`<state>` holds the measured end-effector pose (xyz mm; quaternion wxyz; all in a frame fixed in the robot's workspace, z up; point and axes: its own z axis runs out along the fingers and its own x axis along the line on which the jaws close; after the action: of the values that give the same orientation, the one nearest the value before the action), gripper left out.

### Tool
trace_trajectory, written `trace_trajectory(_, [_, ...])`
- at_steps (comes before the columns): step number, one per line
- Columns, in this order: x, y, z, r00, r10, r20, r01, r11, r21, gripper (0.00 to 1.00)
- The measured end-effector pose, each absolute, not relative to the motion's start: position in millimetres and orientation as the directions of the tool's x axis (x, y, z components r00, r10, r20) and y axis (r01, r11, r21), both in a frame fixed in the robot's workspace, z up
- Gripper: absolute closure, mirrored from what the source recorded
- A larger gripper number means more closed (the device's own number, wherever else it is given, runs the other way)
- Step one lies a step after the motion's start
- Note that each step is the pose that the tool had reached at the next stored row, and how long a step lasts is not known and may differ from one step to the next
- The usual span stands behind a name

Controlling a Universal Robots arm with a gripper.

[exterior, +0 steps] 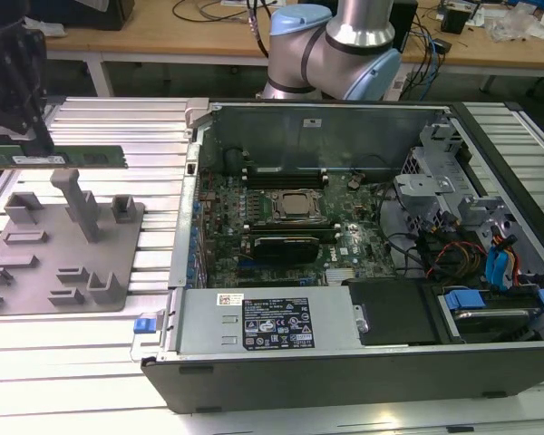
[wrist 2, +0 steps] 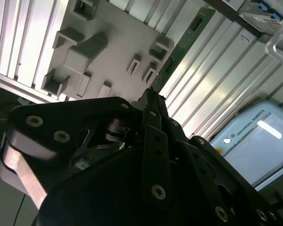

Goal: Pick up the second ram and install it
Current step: 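Pick up the second ram and move it above second insertion slot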

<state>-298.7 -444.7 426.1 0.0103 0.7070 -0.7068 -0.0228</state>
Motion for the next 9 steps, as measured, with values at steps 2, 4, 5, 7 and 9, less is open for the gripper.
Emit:
trace_trajectory(2, [-290,-445,426,0.000,-1.000,-0.017,-0.999,-0.001,0.047,0.91])
trace_trajectory(4, [-278,-445,426,0.000,-1.000,-0.018,-0.999,-0.001,0.047,0.91])
trace_trajectory(5, [-273,-445,426,0.000,-1.000,-0.018,-0.999,-0.001,0.047,0.91])
trace_trajectory(7, [-262,-445,426,0.000,-1.000,-0.018,-0.999,-0.001,0.047,0.91])
trace_trajectory(9, [-251,-445,426,0.000,-1.000,-0.018,-0.999,-0.001,0.047,0.91])
